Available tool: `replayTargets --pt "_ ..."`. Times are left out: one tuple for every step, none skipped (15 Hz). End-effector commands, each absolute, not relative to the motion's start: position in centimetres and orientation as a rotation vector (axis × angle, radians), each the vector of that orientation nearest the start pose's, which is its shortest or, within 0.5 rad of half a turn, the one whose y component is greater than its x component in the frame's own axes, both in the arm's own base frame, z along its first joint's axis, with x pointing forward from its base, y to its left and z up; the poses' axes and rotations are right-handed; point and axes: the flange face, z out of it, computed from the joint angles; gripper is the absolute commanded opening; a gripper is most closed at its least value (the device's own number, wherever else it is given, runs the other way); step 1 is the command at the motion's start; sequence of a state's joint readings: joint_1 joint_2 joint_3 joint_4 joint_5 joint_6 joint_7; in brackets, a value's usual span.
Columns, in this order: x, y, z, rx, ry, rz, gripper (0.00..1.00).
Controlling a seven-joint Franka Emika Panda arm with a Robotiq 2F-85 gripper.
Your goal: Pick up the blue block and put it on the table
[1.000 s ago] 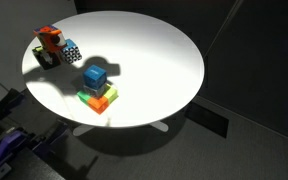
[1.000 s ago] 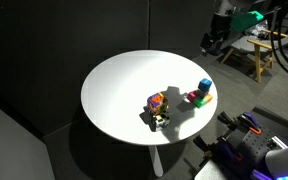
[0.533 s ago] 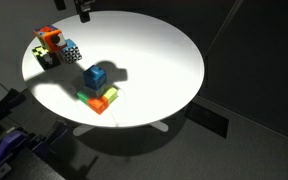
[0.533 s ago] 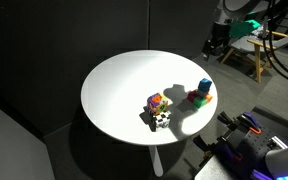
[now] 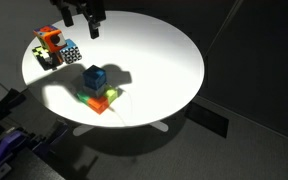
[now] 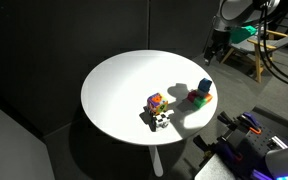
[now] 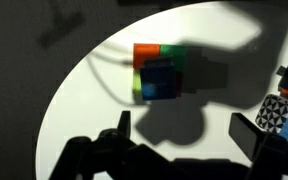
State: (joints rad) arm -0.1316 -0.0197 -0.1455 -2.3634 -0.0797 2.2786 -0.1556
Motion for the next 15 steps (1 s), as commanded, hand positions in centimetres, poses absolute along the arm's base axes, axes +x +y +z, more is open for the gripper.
replayTargets --pt "47.1 -13.6 32.9 -3.178 0.106 0.121 1.00" --pt "47.1 -13.6 32.9 -3.178 0.105 0.121 1.00" --pt "47.1 -13.6 32.9 -3.178 0.104 0.121 1.00" --pt "47.0 -13.5 32.9 -3.176 0.097 0.114 1.00" --pt "47.1 -13.6 32.7 -3.177 0.112 0.096 1.00" --pt "47.1 -13.6 32.4 -3.173 0.114 0.092 1.00" --pt "47.2 -13.5 32.2 -3.172 0.116 0.084 1.00" --pt "47.2 -13.5 31.8 -3.175 0.123 0.073 1.00" --pt "47.3 -13.5 31.4 -3.176 0.122 0.067 1.00" --pt "47.3 -13.5 31.0 -3.178 0.116 0.059 1.00" --pt "47.3 -13.5 30.5 -3.180 0.111 0.057 1.00" --pt "47.3 -13.5 30.0 -3.179 0.101 0.058 1.00" --pt "47.3 -13.6 29.5 -3.180 0.101 0.060 1.00" --pt "47.2 -13.6 29.1 -3.181 0.096 0.062 1.00" --pt "47.2 -13.7 28.6 -3.181 0.090 0.062 1.00"
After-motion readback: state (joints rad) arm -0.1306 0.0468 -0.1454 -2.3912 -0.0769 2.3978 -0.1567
